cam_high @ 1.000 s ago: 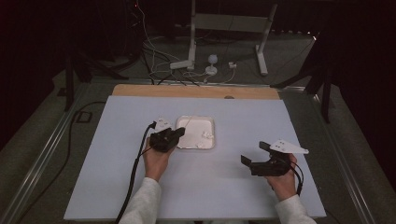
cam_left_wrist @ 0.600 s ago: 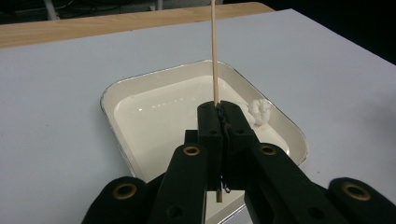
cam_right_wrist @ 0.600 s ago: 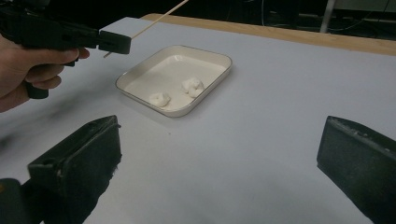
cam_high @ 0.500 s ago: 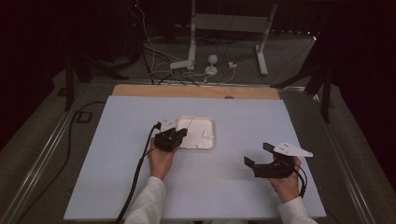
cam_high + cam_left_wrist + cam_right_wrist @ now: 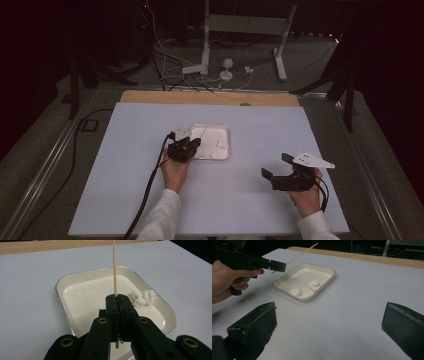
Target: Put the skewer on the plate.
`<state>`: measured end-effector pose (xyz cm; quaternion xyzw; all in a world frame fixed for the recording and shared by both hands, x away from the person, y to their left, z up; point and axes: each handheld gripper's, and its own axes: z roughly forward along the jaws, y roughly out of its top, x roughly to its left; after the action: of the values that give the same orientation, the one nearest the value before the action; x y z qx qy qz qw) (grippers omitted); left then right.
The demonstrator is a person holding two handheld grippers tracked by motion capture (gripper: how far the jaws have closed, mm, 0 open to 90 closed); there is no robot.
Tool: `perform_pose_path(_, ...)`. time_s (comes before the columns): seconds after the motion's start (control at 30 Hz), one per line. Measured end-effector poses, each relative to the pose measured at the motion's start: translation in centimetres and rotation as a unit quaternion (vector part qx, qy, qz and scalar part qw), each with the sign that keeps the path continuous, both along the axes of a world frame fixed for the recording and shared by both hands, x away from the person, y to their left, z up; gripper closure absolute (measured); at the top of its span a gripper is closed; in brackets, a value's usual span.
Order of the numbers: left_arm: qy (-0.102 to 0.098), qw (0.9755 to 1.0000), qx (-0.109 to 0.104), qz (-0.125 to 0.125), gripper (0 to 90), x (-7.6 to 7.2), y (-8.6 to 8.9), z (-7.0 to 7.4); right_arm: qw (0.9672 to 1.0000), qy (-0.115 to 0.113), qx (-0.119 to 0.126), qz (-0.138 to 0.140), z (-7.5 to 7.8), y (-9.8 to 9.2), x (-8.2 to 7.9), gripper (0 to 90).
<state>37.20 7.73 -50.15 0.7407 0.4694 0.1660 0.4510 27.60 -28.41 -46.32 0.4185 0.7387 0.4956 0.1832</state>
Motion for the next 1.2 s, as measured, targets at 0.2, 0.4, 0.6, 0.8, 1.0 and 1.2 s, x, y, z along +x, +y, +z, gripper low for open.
perform_pose_path(0.2, 0.007, 0.9999, 0.004, 0.011, 89.2, 0.1, -0.3, -0.4, 1.0, 0.001, -0.001, 0.001, 0.0, 0.0, 0.0, 0.0)
perform_pose_path(0.4, 0.014, 0.9997, 0.009, 0.018, 89.2, 0.2, -0.6, -0.7, 1.0, 0.001, -0.004, 0.002, -0.1, 0.2, 0.0, 0.0)
perform_pose_path(0.6, 0.024, 0.9993, 0.011, 0.027, 89.2, 0.4, -0.8, -1.3, 1.0, 0.002, -0.005, 0.004, -0.1, 0.3, 0.0, 0.0)
perform_pose_path(0.8, 0.035, 0.9987, 0.016, 0.034, 89.2, 0.6, -0.9, -1.7, 1.0, 0.002, -0.005, 0.006, -0.2, 0.4, 0.0, 0.0)
perform_pose_path(1.0, 0.047, 0.9977, 0.023, 0.042, 89.2, 0.7, -1.0, -2.2, 1.0, 0.002, -0.005, 0.007, -0.2, 0.4, 0.0, 0.0)
perform_pose_path(1.2, 0.055, 0.997, 0.027, 0.049, 89.2, 0.9, -1.1, -2.5, 1.0, 0.003, -0.004, 0.008, -0.2, 0.4, 0.0, 0.0)
